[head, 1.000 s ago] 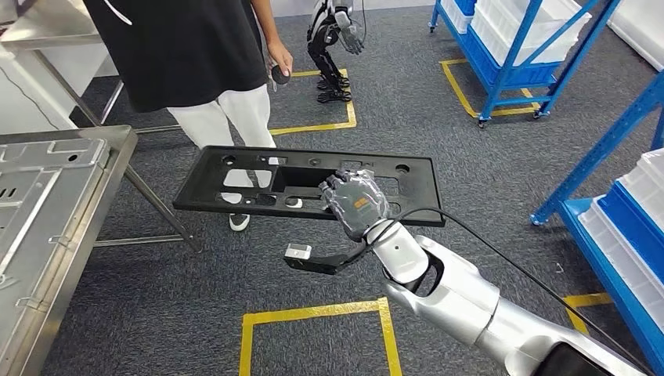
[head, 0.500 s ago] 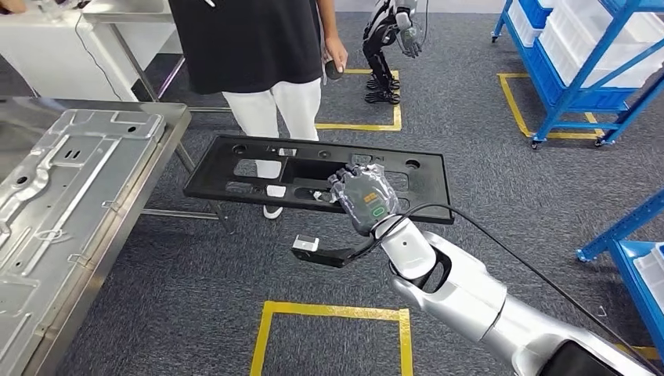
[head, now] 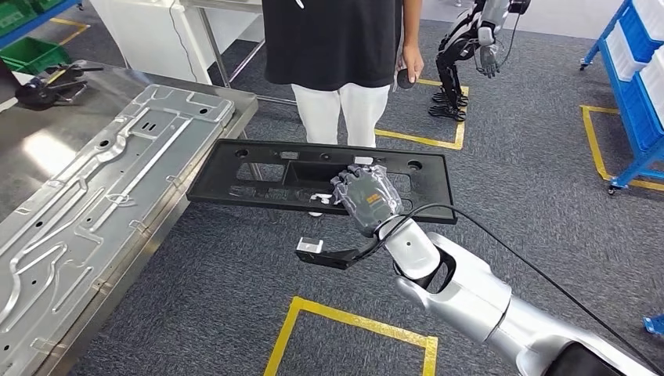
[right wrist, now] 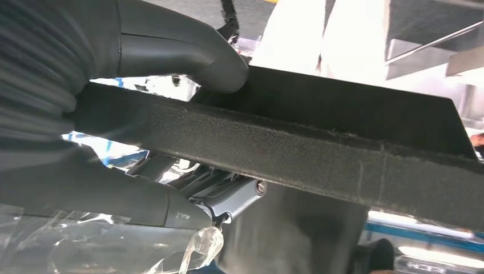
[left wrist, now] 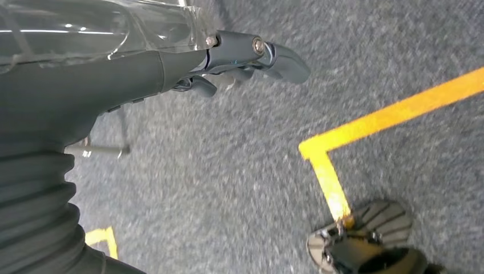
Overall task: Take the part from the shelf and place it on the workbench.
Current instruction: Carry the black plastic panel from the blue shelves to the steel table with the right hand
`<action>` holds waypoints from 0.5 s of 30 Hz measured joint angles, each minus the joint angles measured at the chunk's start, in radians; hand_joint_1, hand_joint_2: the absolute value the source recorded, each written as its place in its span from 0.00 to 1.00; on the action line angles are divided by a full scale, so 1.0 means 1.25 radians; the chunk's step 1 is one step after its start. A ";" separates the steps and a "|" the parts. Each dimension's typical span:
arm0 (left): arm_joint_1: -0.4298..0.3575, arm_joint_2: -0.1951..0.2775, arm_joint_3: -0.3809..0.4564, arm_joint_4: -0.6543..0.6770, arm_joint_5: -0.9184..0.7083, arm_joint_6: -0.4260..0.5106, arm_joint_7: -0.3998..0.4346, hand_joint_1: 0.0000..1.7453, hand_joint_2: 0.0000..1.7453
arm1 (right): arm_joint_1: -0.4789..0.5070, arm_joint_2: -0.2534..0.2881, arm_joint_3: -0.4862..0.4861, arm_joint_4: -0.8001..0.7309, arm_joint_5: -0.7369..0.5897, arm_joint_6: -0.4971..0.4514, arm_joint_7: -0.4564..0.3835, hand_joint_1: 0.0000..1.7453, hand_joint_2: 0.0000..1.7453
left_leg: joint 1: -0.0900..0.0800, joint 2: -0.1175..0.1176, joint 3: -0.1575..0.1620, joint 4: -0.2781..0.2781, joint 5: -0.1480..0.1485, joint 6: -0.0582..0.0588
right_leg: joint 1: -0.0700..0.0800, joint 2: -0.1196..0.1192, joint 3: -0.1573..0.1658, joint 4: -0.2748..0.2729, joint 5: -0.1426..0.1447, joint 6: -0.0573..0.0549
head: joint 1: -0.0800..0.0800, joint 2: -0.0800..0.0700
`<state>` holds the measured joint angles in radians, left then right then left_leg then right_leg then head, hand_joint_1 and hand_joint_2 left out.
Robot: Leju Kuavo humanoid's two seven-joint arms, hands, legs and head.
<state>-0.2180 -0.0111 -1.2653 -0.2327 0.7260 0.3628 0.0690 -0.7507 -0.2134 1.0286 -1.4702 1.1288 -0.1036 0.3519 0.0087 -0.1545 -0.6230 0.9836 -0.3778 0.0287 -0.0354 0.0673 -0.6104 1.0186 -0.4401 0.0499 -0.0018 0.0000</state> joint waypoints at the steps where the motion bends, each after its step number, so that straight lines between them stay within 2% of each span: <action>1: 0.003 0.000 0.000 0.000 0.000 0.000 0.000 0.00 1.00 | -0.001 0.001 0.000 0.000 -0.001 0.000 -0.001 1.00 1.00 | 0.002 -0.007 -0.002 -0.002 0.001 -0.003 | 0.001 -0.012 0.001 -0.001 0.000 -0.006 | 0.000 0.000; 2: 0.006 0.000 0.000 0.000 0.000 0.000 0.000 0.00 1.00 | -0.002 0.002 0.000 0.000 -0.002 0.000 -0.003 1.00 1.00 | 0.003 0.001 -0.006 0.002 -0.001 -0.007 | 0.002 -0.022 0.002 -0.002 0.001 -0.011 | 0.000 0.000; 3: 0.008 -0.001 0.000 0.000 0.000 0.000 -0.001 0.00 1.00 | -0.004 0.003 0.000 0.000 -0.003 0.000 -0.005 1.00 1.00 | 0.002 0.021 -0.015 0.020 -0.010 -0.010 | 0.002 -0.032 0.003 -0.003 0.001 -0.017 | -0.002 0.000; 5: 0.007 -0.001 0.000 0.000 0.000 0.001 -0.001 0.00 1.00 | -0.006 0.004 0.000 0.000 -0.005 0.000 -0.007 1.00 1.00 | -0.001 0.079 -0.058 0.106 -0.050 -0.015 | 0.006 -0.051 0.005 -0.004 0.000 -0.025 | -0.005 0.000; 6: 0.005 -0.002 0.000 0.000 -0.001 0.001 -0.001 0.00 1.00 | -0.006 0.005 0.001 0.000 -0.006 0.000 -0.009 1.00 1.00 | -0.001 0.098 -0.087 0.165 -0.073 -0.017 | 0.009 -0.062 0.006 -0.004 -0.002 -0.028 | -0.006 0.000; 7: 0.004 -0.002 0.000 0.000 -0.002 0.001 -0.001 0.00 1.00 | -0.006 0.005 0.002 0.001 -0.007 0.000 -0.010 1.00 1.00 | 0.000 0.106 -0.112 0.213 -0.089 -0.018 | 0.011 -0.073 0.006 -0.004 -0.003 -0.029 | -0.006 0.000; 8: 0.004 -0.001 0.001 0.000 -0.002 0.001 -0.001 0.00 1.00 | -0.006 0.006 0.003 0.002 -0.008 0.000 -0.011 1.00 1.00 | 0.000 0.110 -0.126 0.237 -0.092 -0.018 | 0.013 -0.084 0.007 -0.004 -0.005 -0.031 | -0.007 0.000; 9: 0.004 -0.001 0.001 0.000 -0.004 0.002 -0.001 0.00 1.00 | -0.006 0.008 0.004 0.003 -0.009 -0.001 -0.013 1.00 1.00 | -0.001 0.110 -0.122 0.227 -0.081 -0.016 | 0.015 -0.095 0.008 -0.004 -0.007 -0.031 | -0.007 0.000; 10: 0.004 -0.001 0.001 0.000 -0.005 0.001 0.000 0.00 1.00 | -0.006 0.011 0.005 0.004 -0.009 -0.002 -0.014 1.00 1.00 | -0.003 0.115 -0.101 0.184 -0.058 -0.012 | 0.016 -0.106 0.011 -0.004 -0.009 -0.031 | -0.007 0.000; 12: 0.003 0.000 0.001 0.000 -0.007 0.001 0.002 0.00 1.00 | -0.006 0.015 0.006 0.005 -0.010 -0.004 -0.014 1.00 1.00 | -0.015 0.150 -0.040 0.065 -0.012 0.001 | 0.019 -0.126 0.018 -0.005 -0.015 -0.028 | -0.007 0.000; 13: 0.002 0.001 0.001 0.000 -0.009 0.000 0.003 0.00 1.00 | -0.006 0.016 0.006 0.006 -0.010 -0.005 -0.014 1.00 1.00 | -0.023 0.167 -0.019 0.023 0.000 0.007 | 0.020 -0.136 0.021 -0.005 -0.018 -0.026 | -0.007 0.000; 14: 0.001 0.001 0.001 0.000 -0.010 -0.001 0.004 0.00 1.00 | -0.005 0.017 0.006 0.007 -0.010 -0.007 -0.013 1.00 1.00 | -0.029 0.177 -0.010 0.003 0.002 0.011 | 0.021 -0.144 0.023 -0.006 -0.020 -0.023 | -0.006 0.000; 15: 0.001 0.001 0.001 0.000 -0.011 -0.001 0.005 0.00 1.00 | -0.005 0.018 0.006 0.007 -0.010 -0.008 -0.012 1.00 1.00 | -0.033 0.173 -0.010 0.000 -0.001 0.013 | 0.022 -0.154 0.026 -0.008 -0.022 -0.019 | -0.006 0.000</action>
<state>-0.2171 -0.0098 -1.2646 -0.2327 0.7117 0.3613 0.0758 -0.7569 -0.1904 1.0368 -1.4609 1.1166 -0.1133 0.3367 -0.0322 0.0621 -0.6354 0.9832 -0.3790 0.0451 -0.0082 -0.1246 -0.5784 1.0090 -0.4681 0.0256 -0.0097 0.0000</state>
